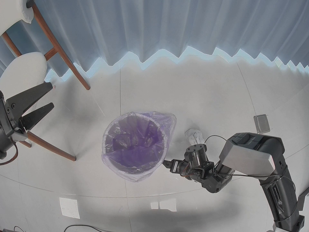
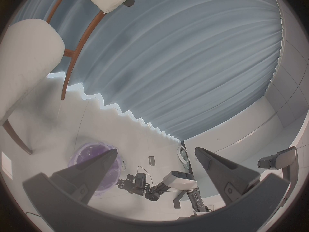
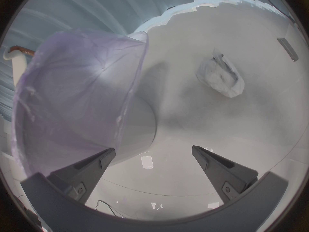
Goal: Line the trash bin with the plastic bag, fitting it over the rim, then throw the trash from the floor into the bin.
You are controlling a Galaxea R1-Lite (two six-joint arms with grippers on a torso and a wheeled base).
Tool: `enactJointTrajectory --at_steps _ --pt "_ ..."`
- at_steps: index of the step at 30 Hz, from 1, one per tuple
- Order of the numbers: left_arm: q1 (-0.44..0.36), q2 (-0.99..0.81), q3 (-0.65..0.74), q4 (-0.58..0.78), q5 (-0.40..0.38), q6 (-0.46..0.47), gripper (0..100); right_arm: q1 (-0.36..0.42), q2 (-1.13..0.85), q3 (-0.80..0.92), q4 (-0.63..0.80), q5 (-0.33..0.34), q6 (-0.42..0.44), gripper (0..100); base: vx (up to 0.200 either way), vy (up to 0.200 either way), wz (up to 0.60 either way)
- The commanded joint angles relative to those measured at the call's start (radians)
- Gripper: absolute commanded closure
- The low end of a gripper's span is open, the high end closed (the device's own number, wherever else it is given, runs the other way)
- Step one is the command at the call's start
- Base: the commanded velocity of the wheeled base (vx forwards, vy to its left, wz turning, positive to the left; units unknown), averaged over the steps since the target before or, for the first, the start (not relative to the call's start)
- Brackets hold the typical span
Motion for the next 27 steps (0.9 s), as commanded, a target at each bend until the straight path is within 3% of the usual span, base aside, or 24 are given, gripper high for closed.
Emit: enactJointTrajectory --at_steps 1,4,7,11,13,14,15,18,19,20,22,23,27 --pt "-0.002 0.002 0.005 0.000 0.000 0.003 0 -0.011 0.024 -0.071 0.051 -0.003 -0.004 0 0.000 0.000 0.00" --pt "-0.017 0.002 0.007 0.000 0.000 0.003 0 -0.013 0.021 -0.142 0.197 -0.011 -0.006 0 0.000 0.000 0.00" --pt "-0.019 0.002 0.010 0.000 0.000 0.003 0 -0.011 0.013 -0.147 0.223 -0.043 -0.004 0 0.000 0.000 0.00" --pt "-0.019 0.002 0.010 0.001 0.001 0.003 0 0.001 -0.120 -0.010 0.194 -0.043 0.036 0 0.000 0.000 0.00" --pt "-0.020 0.005 0.011 0.013 0.003 0.003 0 0.050 -0.281 0.163 0.131 -0.029 0.139 0 0.000 0.000 0.00" --pt "-0.020 0.005 0.011 0.013 0.003 0.003 0 0.050 -0.281 0.163 0.131 -0.029 0.139 0 0.000 0.000 0.00" --pt "-0.025 0.030 0.025 0.018 0.003 0.003 0 0.095 -0.432 0.337 0.043 -0.029 0.192 0 0.000 0.000 0.00" --pt "-0.040 0.099 0.056 0.023 0.006 0.020 0 0.133 -0.657 0.620 -0.119 -0.029 0.214 0 0.000 0.000 0.00" --pt "-0.040 0.105 0.059 0.023 0.006 0.024 0 0.134 -0.668 0.634 -0.129 -0.029 0.214 0 0.000 0.000 0.00" --pt "-0.029 0.173 0.082 0.021 0.006 0.090 0 0.138 -0.784 0.798 -0.247 -0.031 0.217 0 0.000 0.000 0.00" --pt "-0.026 0.216 0.100 0.023 0.009 0.144 0 0.128 -0.841 0.886 -0.322 -0.029 0.220 0 0.000 0.000 0.00" --pt "-0.023 0.281 0.140 0.010 0.021 0.227 0 0.092 -0.924 1.015 -0.446 -0.032 0.247 0 0.000 0.000 0.00" --pt "-0.037 0.320 0.149 0.009 0.031 0.212 0 -0.060 -1.028 1.119 -0.595 -0.035 0.332 0 0.000 0.000 0.00"
